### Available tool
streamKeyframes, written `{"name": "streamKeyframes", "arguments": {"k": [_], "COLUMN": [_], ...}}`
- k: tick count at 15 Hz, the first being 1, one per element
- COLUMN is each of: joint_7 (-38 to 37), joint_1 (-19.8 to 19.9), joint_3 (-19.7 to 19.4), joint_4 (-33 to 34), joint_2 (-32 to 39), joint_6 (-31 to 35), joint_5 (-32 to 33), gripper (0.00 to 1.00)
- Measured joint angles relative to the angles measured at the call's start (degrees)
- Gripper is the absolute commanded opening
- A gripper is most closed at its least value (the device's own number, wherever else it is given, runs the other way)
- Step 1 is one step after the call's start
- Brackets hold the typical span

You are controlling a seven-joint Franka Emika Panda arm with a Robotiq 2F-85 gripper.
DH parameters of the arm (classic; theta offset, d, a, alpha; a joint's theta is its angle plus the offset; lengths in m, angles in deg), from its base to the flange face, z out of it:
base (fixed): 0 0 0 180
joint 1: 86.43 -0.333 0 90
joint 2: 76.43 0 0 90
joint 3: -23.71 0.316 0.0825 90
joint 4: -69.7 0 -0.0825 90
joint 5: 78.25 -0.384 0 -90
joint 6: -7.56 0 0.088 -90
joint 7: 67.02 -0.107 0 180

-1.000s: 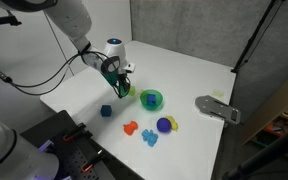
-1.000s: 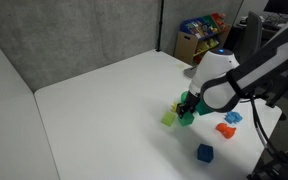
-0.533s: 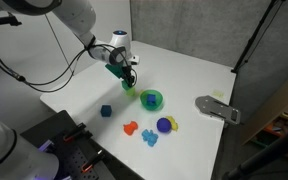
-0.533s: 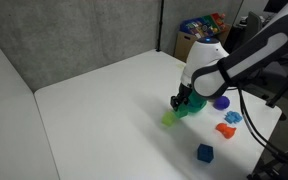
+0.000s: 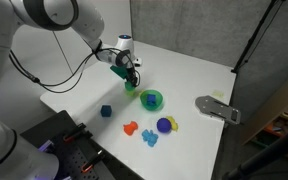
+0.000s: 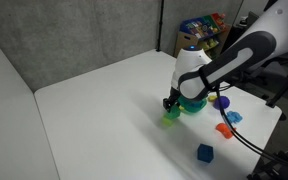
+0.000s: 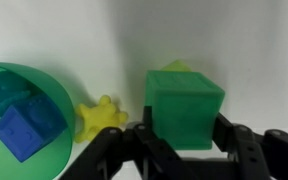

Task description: Put the green building block on the lime green building block

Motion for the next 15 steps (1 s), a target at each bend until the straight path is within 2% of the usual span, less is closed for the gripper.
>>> {"name": "streamKeyframes", "arguments": {"k": [2,3,9,12,15], "joint_7": [0.05,0.08,1.14,3.69,7.22], "joint_1": [0.00,0.01,0.87,2.50,4.76], "joint_3": [0.14,0.30,2.20,3.51,4.83], "joint_4": [1.55,2.07,3.01,1.96,-2.50], "joint_2": [1.30,1.71,-0.51,-4.72,-10.96], "joint_6": [-0.17,-0.17,-0.25,-1.86,-4.28], "joint_5": [0.00,0.00,-0.08,-0.15,-0.45], "gripper": [0.97,1.00,1.00,1.00,1.00]}}
